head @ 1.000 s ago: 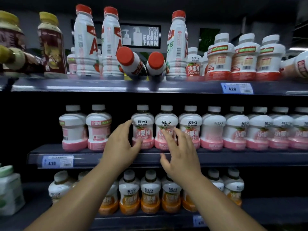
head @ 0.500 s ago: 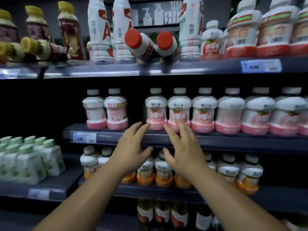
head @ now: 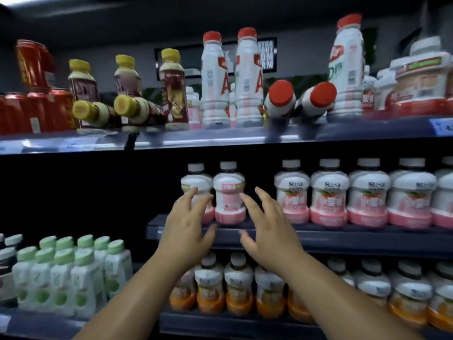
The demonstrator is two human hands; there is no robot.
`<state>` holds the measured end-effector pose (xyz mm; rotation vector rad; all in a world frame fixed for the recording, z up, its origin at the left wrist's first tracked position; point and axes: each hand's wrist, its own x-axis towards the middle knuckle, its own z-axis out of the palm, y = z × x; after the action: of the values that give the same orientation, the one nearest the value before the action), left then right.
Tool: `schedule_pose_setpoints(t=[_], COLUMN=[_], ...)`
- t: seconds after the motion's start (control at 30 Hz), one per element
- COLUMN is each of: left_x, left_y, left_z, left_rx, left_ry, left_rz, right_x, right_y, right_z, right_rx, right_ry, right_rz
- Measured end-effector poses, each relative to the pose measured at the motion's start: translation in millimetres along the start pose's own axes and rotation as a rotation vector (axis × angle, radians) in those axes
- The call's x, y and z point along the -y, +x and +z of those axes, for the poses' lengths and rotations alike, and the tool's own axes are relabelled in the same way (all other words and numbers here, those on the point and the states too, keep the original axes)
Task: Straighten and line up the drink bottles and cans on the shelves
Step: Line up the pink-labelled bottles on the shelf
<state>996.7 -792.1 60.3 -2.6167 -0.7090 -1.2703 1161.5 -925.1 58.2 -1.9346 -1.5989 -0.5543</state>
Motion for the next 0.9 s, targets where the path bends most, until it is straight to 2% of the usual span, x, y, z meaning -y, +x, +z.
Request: schedule_pose_setpoints(t=[0.13,0.27,0.4,0.47,0.53,0.6,0.67,0.77,0.83,0.9], left_x=[41,61,66,65,66,69,66,62,68,76], left_y=[13,25,36,43,52,59,61,58,58,59], left_z=[6,15,23,23,22,22,21,18,20,24], left_rx=[-0.053,-0.073,-0.060,-0.018,0.015,0.019,0.063,0.025,0.050,0.143], left_ry=[0.040,-0.033,-0.167,-0.280,-0.489,-0.634,-0.577,-0.438,-0.545,-0.758], left_rz=[0.081,0.103,0.132,0.069,-0.094,-0.194,-0.183,-0.217,-0.246,-0.269], right_x=[26,36,39,38,31,28,27,31,30,27], right_y=[36,57,69,72,73,73,74,72,69,66], right_z=[28,42,46,49,46,40,39,38,35,33], right_rx=[-0.074,-0.226,-0.228,-0.319,-0.376,-0.291,-0.164,-0.210,-0.219,-0.150], right_ry=[0.016,0.199,0.190,0.132,0.168,0.281,0.301,0.189,0.215,0.279], right_rz=[0.030,0.167,0.225,0.233,0.261,0.312,0.311,0.295,0.335,0.379])
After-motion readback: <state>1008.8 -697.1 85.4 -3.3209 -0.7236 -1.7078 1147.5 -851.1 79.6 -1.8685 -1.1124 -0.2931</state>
